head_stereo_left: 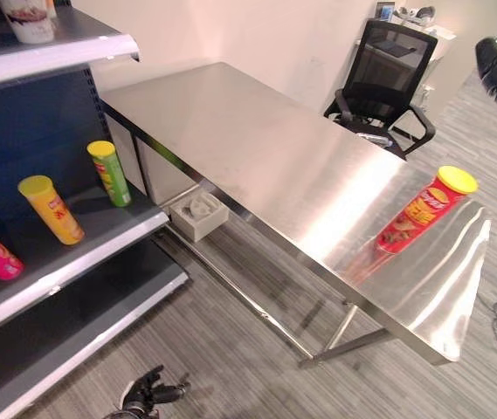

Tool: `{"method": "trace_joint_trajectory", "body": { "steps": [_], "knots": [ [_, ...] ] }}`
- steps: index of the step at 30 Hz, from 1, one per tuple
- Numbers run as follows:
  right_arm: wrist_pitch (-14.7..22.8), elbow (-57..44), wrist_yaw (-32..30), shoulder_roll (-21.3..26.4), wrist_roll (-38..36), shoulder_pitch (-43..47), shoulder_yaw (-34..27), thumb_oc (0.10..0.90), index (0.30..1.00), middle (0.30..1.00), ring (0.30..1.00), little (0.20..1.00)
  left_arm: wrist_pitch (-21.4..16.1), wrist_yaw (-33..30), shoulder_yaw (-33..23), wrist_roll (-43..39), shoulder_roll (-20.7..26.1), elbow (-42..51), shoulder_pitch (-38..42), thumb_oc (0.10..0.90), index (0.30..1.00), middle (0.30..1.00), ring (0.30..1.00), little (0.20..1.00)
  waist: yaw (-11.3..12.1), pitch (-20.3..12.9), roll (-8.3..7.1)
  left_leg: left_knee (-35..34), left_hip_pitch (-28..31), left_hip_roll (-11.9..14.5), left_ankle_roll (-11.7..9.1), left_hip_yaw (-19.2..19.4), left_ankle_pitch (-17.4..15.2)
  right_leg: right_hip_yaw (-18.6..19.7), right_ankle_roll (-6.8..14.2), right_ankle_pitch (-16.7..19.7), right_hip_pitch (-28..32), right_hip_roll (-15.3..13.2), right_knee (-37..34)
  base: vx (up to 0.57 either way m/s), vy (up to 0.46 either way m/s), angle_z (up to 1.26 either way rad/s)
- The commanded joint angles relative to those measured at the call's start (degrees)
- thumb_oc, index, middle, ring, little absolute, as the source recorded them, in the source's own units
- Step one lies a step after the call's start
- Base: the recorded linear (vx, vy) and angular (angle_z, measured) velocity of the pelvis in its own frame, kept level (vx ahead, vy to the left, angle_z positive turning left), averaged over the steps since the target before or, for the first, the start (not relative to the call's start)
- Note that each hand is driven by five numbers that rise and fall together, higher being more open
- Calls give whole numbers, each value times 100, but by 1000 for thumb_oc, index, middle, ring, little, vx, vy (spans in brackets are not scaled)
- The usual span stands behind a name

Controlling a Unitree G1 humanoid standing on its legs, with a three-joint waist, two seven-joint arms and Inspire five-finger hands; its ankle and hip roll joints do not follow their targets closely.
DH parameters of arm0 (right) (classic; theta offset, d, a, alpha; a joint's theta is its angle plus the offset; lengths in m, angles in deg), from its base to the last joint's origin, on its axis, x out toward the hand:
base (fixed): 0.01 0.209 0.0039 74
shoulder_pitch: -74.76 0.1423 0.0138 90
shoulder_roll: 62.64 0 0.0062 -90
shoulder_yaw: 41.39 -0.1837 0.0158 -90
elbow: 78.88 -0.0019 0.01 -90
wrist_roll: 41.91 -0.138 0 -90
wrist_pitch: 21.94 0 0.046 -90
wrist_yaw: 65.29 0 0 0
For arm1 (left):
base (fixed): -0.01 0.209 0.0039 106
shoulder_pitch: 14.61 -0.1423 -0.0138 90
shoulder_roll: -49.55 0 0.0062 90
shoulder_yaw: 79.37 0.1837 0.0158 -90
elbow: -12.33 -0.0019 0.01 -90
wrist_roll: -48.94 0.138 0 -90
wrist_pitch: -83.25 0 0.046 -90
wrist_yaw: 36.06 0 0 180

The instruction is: Put the goods on the table back onto the shelves and tidy them up.

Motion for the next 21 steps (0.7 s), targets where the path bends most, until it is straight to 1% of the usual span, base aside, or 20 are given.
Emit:
{"method": "trace_joint_trajectory", "body": {
  "steps": [1,3,5,6,7,9,10,11,12,13,14,15,19,21],
  "knots": [
    [498,112,2,575,-693,1226,-138,800,900,900,900,900,-316,-47,69,-321,182,340,311,800,900,900,900,900,417,115,-128,423,-327,-959,42,-1237,-840,293,66,-241,-141,-188,30,26,-69,-21],
    [480,278,177,471,-1095,1325,-139,800,900,900,900,900,-287,-11,57,-391,199,327,311,800,900,900,900,900,422,89,-127,194,-371,-1233,121,-1392,-951,380,60,-212,-182,-181,30,68,-5,-44],
    [491,564,188,447,-1203,1467,46,800,900,900,900,900,-273,20,184,-347,196,299,298,800,900,900,900,900,510,73,-98,-1,-504,-1618,194,-1784,-974,486,81,-172,-179,-164,30,86,33,-37],
    [403,604,310,354,-1206,1645,281,800,900,900,900,900,-293,33,199,-410,204,340,217,800,900,900,900,900,560,82,-75,-35,-476,-1787,249,-2055,-1084,645,118,-119,-222,-160,30,50,67,-34],
    [400,660,374,311,-1297,1784,388,800,900,900,900,900,-294,60,170,-443,188,347,175,800,900,900,900,900,547,69,-43,-88,-443,-1873,300,-2171,-1088,759,127,-95,-256,-169,30,53,99,-91],
    [403,758,466,66,-1579,1777,384,800,900,900,900,900,-264,94,124,-482,184,293,159,800,900,900,900,900,500,-22,29,-332,-246,-1894,351,-2076,-1109,847,163,-76,-234,-199,30,123,150,-117],
    [285,744,624,-256,-1536,1497,538,800,900,900,900,900,-173,82,324,-207,-184,-119,328,800,900,900,900,900,484,-102,2,-554,-59,-1952,419,-1978,-1068,908,189,-26,-203,-262,30,138,129,-46],
    [273,709,605,-256,-1514,1471,525,800,900,900,900,900,-195,79,330,-195,-203,-162,353,800,900,900,900,900,500,-98,10,-583,-35,-1955,422,-1965,-1059,919,193,-29,-198,-264,30,94,120,-30],
    [189,628,881,-262,-1490,1065,388,800,900,900,900,900,-218,259,104,8,-70,-306,151,800,900,900,900,900,497,-94,15,-625,-19,-1980,467,-1915,-1016,944,209,25,-232,-300,30,33,70,-37],
    [138,626,895,-254,-1534,825,210,800,900,900,900,900,-253,285,-17,-67,8,-258,-161,800,900,900,900,900,577,-119,7,-701,35,-1998,486,-1890,-1058,982,231,16,-246,-331,30,44,118,-65],
    [140,609,1016,-57,-1479,552,29,800,900,900,900,900,-273,360,-88,-54,6,-74,-378,800,900,900,900,900,645,-123,-12,-743,63,-2024,515,-1852,-1077,962,266,35,-271,-371,30,48,77,-43],
    [141,609,1018,-54,-1480,539,20,800,900,900,900,900,-271,360,-80,-54,7,-68,-384,800,900,900,900,900,661,-131,-12,-744,62,-2024,516,-1843,-1078,972,268,36,-277,-371,30,25,81,-33],
    [117,637,1057,-192,-1482,81,-381,800,900,900,900,900,-237,503,3,28,-31,97,-584,800,900,900,900,900,671,-177,-19,-772,152,-2081,595,-1770,-1186,982,358,100,-319,-457,30,43,69,-3],
    [114,624,1058,-197,-1481,52,-404,800,900,900,900,900,-233,501,13,28,-23,104,-591,800,900,900,900,900,683,-181,-24,-772,153,-2082,597,-1768,-1187,984,359,100,-318,-458,30,17,24,-4]
  ]
}}
